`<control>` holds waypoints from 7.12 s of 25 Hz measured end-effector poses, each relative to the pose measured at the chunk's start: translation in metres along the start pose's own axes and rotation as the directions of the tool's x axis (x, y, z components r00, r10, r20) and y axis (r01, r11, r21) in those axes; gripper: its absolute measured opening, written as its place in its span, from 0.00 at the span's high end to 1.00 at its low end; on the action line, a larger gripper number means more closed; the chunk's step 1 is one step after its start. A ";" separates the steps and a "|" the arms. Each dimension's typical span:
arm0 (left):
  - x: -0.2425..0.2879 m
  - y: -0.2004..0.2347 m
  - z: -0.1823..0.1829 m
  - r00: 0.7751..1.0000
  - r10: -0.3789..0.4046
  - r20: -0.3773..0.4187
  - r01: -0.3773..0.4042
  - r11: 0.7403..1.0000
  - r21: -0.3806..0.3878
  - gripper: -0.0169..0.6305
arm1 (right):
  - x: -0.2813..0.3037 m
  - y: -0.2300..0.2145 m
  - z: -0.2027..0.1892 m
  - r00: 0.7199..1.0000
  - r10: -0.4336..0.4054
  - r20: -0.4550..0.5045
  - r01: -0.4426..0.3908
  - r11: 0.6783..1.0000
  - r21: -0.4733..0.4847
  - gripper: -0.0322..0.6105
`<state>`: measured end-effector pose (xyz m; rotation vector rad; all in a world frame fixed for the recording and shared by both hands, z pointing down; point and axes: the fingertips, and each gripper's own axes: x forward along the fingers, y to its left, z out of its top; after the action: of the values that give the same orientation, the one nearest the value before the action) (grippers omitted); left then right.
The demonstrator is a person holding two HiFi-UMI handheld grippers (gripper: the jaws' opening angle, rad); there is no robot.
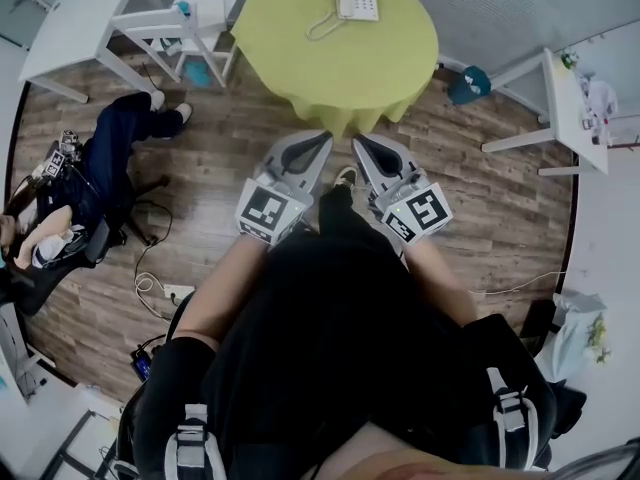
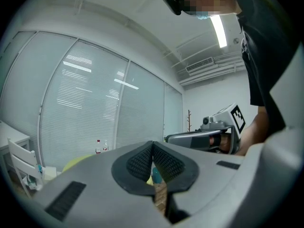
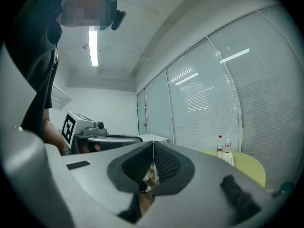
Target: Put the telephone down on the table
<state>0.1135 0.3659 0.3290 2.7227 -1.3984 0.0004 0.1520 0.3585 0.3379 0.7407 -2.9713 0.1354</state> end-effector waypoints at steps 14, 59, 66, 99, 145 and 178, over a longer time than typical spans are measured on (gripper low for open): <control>0.051 0.068 -0.009 0.998 0.033 -0.046 -0.034 0.999 -0.003 0.95 | 0.064 -0.063 -0.006 0.999 0.047 0.001 -0.047 0.999 0.021 0.92; 0.314 0.179 -0.002 0.984 0.146 -0.099 -0.145 0.989 0.022 0.95 | 0.153 -0.330 0.007 0.977 0.214 0.012 -0.214 0.976 0.051 0.92; 0.317 0.187 -0.004 0.980 0.162 -0.113 -0.159 0.987 0.034 0.95 | 0.161 -0.337 0.007 0.977 0.215 0.003 -0.214 0.976 0.047 0.92; 0.355 0.407 -0.052 0.981 -0.139 -0.138 0.131 0.989 -0.066 0.95 | 0.365 -0.433 -0.053 0.942 -0.197 -0.272 0.224 0.972 0.072 0.92; 0.479 0.517 -0.221 0.971 0.095 -0.219 -0.117 0.989 -0.092 0.95 | 0.455 -0.611 -0.336 0.520 -0.308 -0.797 0.532 0.846 0.020 0.51; 0.453 0.521 -0.202 0.976 0.108 -0.187 -0.127 0.988 -0.091 0.95 | 0.457 -0.600 -0.306 0.533 -0.384 -0.754 0.612 0.790 0.030 0.62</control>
<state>-0.0373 -0.2892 0.5844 2.4829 -1.4612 0.1744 0.0488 -0.3497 0.7251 1.2130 -1.8977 0.6697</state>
